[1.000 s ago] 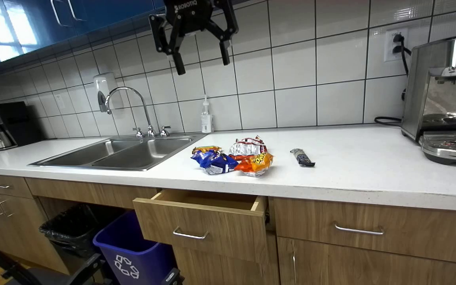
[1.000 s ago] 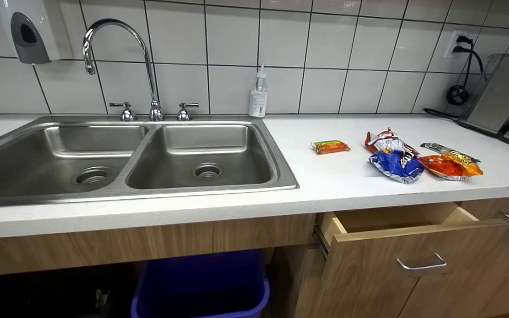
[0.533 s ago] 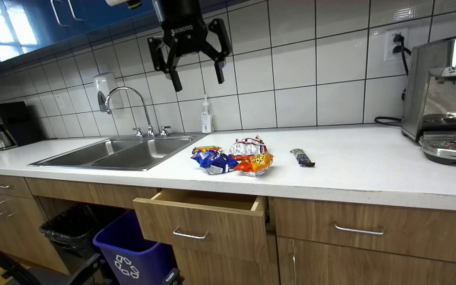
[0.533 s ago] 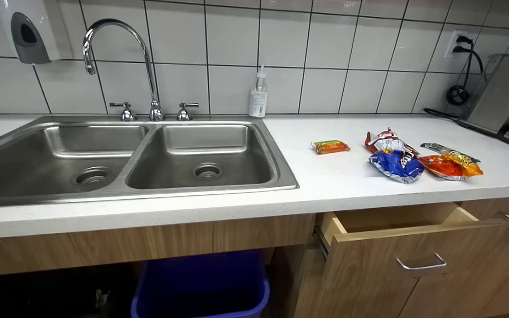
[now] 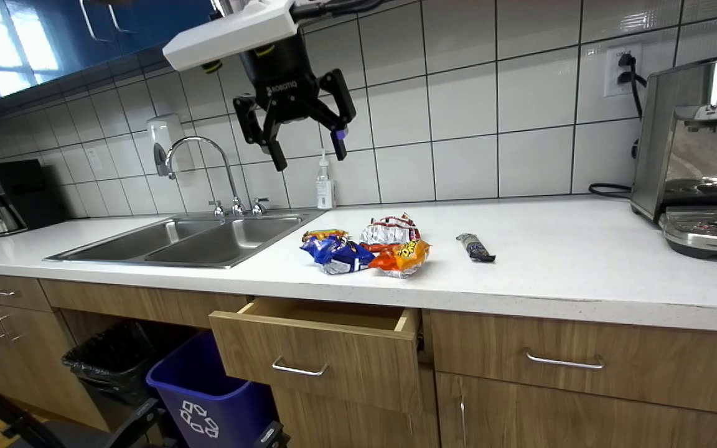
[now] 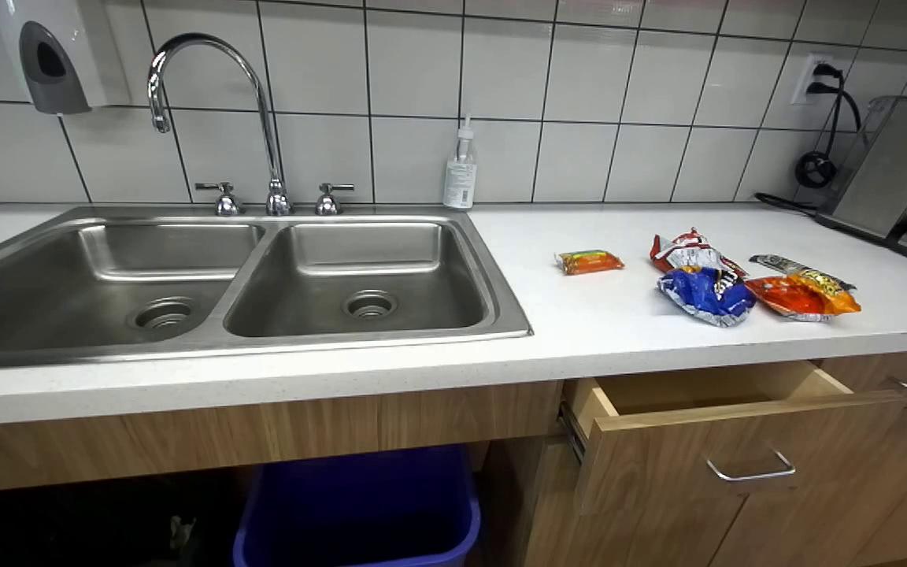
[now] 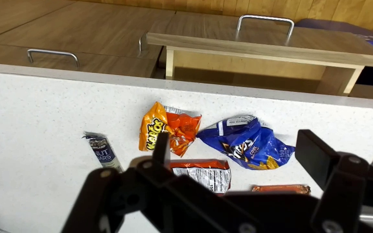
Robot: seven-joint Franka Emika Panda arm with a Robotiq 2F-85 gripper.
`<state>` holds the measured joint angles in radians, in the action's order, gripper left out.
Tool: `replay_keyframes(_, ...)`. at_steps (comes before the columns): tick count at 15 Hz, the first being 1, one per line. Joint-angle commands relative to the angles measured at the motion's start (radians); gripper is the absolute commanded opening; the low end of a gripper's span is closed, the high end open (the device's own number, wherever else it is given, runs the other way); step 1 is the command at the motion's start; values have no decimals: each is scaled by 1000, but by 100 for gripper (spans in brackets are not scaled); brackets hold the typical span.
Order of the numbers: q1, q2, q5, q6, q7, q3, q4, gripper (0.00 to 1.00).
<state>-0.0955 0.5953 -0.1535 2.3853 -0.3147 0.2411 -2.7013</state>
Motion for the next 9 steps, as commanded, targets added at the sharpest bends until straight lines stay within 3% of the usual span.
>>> replay_keyframes(1,-17,-29,-3,92,55,-43,-47,100)
replay_keyframes(9,-26,-154,-21,242,112,-92,-82,100)
